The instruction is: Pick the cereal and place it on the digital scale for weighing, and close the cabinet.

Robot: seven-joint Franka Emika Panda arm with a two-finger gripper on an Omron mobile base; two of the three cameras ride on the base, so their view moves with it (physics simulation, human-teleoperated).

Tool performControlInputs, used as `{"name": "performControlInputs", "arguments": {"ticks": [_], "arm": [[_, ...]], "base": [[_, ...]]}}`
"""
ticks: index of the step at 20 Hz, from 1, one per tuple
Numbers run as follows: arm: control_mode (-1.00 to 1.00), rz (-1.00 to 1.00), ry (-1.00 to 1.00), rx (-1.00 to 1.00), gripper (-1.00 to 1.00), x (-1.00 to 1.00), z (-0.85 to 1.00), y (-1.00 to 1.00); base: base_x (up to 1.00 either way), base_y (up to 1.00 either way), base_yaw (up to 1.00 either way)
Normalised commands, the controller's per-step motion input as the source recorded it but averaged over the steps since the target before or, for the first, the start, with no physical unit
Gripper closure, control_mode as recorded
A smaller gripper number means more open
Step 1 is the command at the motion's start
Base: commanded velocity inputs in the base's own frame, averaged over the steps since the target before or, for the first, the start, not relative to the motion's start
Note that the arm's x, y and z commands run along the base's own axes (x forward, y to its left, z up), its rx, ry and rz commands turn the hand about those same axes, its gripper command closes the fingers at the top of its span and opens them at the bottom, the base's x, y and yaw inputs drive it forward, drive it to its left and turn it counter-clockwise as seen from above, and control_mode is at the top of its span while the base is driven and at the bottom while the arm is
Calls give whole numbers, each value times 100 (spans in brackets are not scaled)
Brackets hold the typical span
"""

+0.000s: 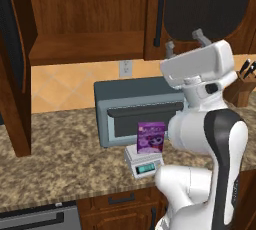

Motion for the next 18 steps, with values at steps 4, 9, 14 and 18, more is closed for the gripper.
{"name": "performControlInputs", "arguments": {"ticks": [4,9,14,18], "arm": [[-100,2,-4,0,-100,-16,-7,100],[-100,4,-12,1,-100,4,-59,83],[-100,5,-17,7,-100,10,-57,62],[-100,5,-16,11,-100,2,-82,22]], "base": [[0,0,0],[0,0,0],[0,0,0],[0,0,0]]}}
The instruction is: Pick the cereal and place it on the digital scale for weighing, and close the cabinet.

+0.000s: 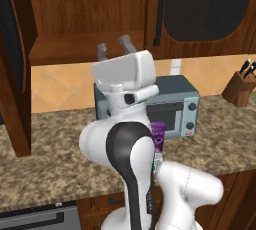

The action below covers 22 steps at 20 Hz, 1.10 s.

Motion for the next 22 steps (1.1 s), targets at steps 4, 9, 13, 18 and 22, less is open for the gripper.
{"name": "performControlInputs", "arguments": {"ticks": [4,9,13,18,22], "arm": [[-100,10,-21,11,-100,-18,-56,-76],[-100,19,-8,19,-100,-30,-42,-100],[-100,17,-6,14,-100,-65,6,-100],[-100,3,30,-3,-100,-9,-30,-32],[-100,0,24,-14,-100,5,-96,14]], "base": [[0,0,0],[0,0,0],[0,0,0],[0,0,0],[0,0,0]]}}
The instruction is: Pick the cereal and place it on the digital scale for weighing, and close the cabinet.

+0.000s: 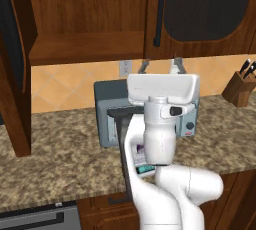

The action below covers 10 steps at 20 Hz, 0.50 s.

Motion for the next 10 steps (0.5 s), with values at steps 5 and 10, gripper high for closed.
{"name": "performControlInputs", "arguments": {"ticks": [5,10], "arm": [[-100,0,0,-12,-100,-4,-60,81],[-100,0,-8,-16,-100,-4,-5,100]], "base": [[0,0,0],[0,0,0]]}}
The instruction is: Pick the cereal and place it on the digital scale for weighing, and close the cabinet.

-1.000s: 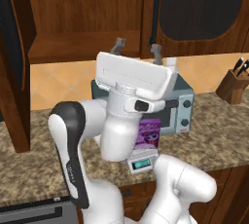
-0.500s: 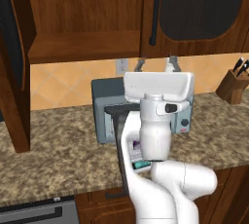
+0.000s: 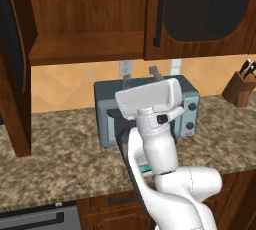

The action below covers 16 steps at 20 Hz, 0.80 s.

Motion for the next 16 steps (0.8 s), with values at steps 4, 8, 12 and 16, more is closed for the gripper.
{"name": "performControlInputs", "arguments": {"ticks": [4,8,12,16], "arm": [[-100,-2,0,-15,-100,0,-45,100],[-100,-2,-6,-20,-100,-5,-49,84],[-100,-4,-23,-16,-100,-19,-32,73],[-100,-4,-16,-14,-100,-23,-11,62]], "base": [[0,0,0],[0,0,0],[0,0,0],[0,0,0]]}}
